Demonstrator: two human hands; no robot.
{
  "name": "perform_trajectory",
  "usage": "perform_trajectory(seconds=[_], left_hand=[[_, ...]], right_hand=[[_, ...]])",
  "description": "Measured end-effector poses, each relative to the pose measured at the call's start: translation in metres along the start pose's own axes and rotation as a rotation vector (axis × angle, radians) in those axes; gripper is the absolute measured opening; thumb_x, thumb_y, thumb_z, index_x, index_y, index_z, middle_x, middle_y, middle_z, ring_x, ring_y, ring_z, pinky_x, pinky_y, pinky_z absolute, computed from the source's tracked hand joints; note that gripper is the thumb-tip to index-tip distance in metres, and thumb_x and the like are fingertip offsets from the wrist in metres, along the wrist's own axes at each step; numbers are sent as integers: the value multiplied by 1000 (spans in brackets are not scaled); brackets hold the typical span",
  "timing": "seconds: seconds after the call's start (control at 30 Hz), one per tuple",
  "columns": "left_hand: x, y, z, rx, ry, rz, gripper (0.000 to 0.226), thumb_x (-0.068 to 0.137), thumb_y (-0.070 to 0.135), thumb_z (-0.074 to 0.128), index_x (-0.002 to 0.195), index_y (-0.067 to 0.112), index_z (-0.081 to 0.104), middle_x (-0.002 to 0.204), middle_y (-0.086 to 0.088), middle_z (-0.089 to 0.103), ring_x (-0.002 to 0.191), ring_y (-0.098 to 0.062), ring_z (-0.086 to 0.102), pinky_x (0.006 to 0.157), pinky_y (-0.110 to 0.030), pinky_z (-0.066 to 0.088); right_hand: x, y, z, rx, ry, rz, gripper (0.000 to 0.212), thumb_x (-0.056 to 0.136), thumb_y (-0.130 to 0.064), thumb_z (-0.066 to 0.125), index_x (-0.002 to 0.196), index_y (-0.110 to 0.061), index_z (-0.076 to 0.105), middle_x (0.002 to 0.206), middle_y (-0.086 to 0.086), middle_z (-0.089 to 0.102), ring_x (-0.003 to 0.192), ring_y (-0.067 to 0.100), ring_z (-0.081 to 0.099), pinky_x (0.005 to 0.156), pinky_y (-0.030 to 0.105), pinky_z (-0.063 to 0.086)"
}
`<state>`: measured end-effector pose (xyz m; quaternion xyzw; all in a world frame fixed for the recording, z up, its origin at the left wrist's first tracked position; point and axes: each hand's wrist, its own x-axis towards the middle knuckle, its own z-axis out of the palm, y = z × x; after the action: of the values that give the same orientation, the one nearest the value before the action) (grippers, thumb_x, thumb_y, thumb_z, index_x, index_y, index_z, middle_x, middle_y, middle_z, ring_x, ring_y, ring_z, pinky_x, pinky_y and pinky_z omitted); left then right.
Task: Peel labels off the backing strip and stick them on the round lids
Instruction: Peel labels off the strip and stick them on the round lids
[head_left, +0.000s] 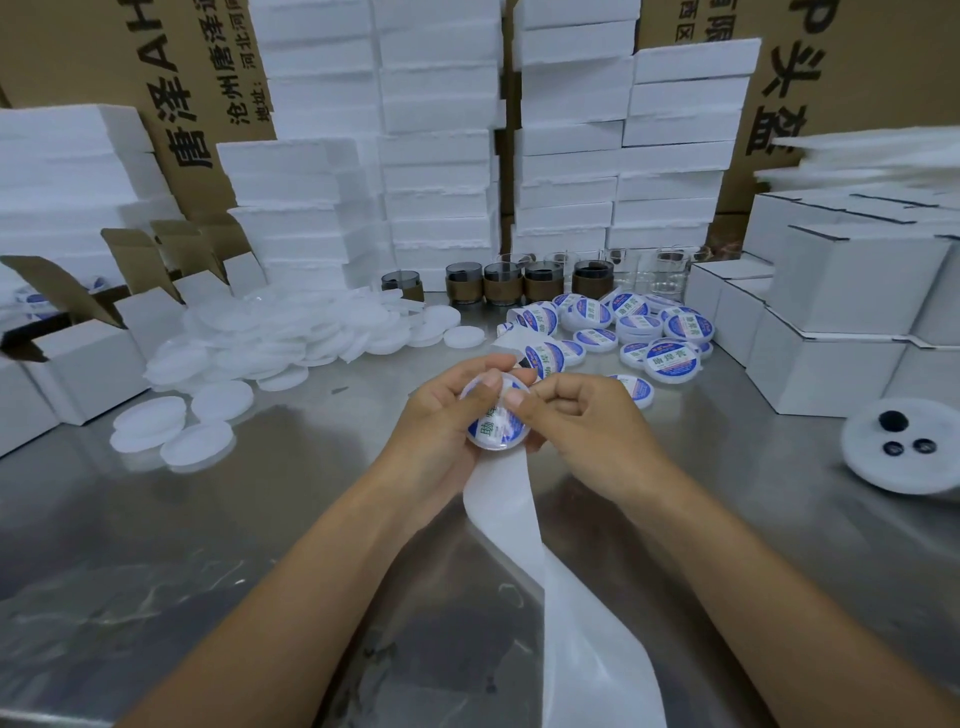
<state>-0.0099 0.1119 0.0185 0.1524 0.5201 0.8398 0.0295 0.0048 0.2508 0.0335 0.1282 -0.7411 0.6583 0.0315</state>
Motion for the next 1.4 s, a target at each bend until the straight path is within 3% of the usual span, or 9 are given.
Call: perform_trajectory(seconds=[0.17, 0.4, 0.53, 0.63, 0.7, 0.87, 1.03, 1.27, 1.4], left_hand=[[0, 2, 0, 2, 32, 39, 15, 81, 12, 53, 92, 9, 64, 85, -3, 74, 74, -16, 70, 59, -28, 56], [-1, -2, 1, 144, 64, 28, 38, 74, 21, 61, 109, 7, 62, 102, -12, 70, 93, -21, 65, 89, -33, 50], [-1, -3, 0, 171, 39, 32, 32, 73, 21, 63, 102, 8, 63, 84, -3, 74, 74, -11, 69, 60, -17, 50], [0, -6, -2, 264, 48, 52, 36, 69, 30, 69, 101, 14, 64, 89, -2, 74, 82, -16, 69, 68, -23, 52], [0, -8, -2, 320, 46, 59, 41, 66, 33, 72, 103, 17, 64, 92, -3, 73, 88, -21, 67, 79, -33, 51], [-2, -6, -2, 409, 17, 63, 41, 65, 33, 73, 103, 20, 64, 90, -1, 74, 82, -15, 68, 70, -25, 51], [-5, -3, 0, 418, -16, 85, 37, 64, 30, 74, 99, 25, 66, 91, 1, 74, 82, -14, 68, 66, -20, 51], [-3, -4, -2, 323, 46, 106, 34, 66, 25, 80, 98, 24, 69, 91, -5, 74, 87, -22, 67, 86, -41, 49], [-3, -5, -1, 330, 43, 87, 37, 65, 35, 73, 100, 23, 68, 92, -3, 74, 85, -18, 69, 76, -31, 52]], right_hand=[[1, 4, 1, -79, -25, 7, 7, 79, -18, 72, 81, -12, 67, 74, 11, 71, 65, 13, 61, 74, 32, 51], [2, 2, -2, 12, 106, -19, 7, 81, -19, 71, 77, -13, 67, 80, 21, 70, 70, 19, 59, 73, 31, 45], [4, 3, 0, -7, 175, -50, 12, 85, -24, 66, 82, -14, 63, 78, 19, 70, 75, 40, 65, 79, 43, 51], [4, 2, 0, -20, 187, -65, 13, 87, -24, 64, 78, -14, 61, 80, 26, 67, 82, 51, 57, 72, 44, 50], [4, 2, -1, -25, 196, -62, 13, 86, -25, 64, 78, -15, 62, 77, 21, 68, 76, 48, 59, 67, 33, 46], [3, 2, -1, -11, 165, -34, 13, 84, -27, 66, 79, -16, 64, 65, 2, 71, 60, 11, 65, 60, 15, 47], [4, 4, -3, -43, 121, -16, 22, 85, -26, 65, 83, -4, 66, 78, 12, 72, 68, 15, 65, 74, 30, 53], [3, 1, -3, 76, 112, -32, 14, 87, -19, 63, 88, -6, 63, 63, 2, 65, 48, -2, 55, 54, 6, 41], [3, 0, -3, 20, 130, -56, 9, 89, -18, 60, 83, -12, 64, 68, 8, 66, 49, -4, 54, 55, 5, 42]])
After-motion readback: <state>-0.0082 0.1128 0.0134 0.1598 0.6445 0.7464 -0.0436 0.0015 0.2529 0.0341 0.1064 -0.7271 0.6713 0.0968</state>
